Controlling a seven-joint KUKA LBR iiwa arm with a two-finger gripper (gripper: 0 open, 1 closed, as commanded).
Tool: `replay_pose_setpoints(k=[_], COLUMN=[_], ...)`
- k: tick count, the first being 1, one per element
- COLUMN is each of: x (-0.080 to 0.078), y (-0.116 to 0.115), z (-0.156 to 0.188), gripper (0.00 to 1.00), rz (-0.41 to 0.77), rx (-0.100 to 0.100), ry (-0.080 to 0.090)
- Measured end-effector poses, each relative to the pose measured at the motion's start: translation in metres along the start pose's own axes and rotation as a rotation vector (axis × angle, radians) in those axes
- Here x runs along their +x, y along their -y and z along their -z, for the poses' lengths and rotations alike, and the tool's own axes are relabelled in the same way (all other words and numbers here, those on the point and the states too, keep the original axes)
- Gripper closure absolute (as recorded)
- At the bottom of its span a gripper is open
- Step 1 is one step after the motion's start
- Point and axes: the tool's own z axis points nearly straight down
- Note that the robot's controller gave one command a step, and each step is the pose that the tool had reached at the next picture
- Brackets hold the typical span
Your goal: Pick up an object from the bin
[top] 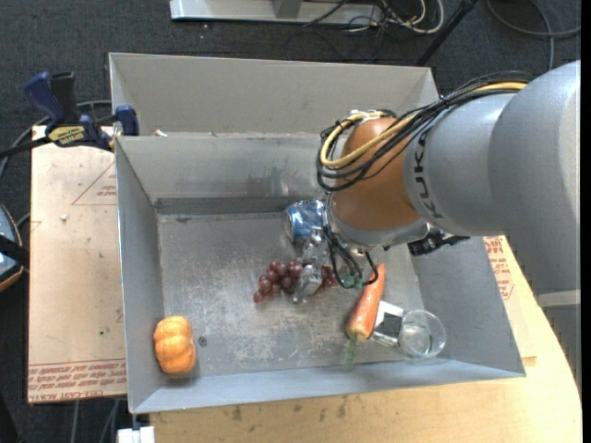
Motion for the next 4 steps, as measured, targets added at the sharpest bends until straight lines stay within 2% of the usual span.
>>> replay_pose_setpoints(k=[1, 4], x=[0.002, 0.001], y=[0.001, 0.000], z=[0.014, 0.054], gripper=[1.00, 1.00], rz=[0.001, 0.002], rx=[0.004, 0.004], ry=[-0.011, -0.011])
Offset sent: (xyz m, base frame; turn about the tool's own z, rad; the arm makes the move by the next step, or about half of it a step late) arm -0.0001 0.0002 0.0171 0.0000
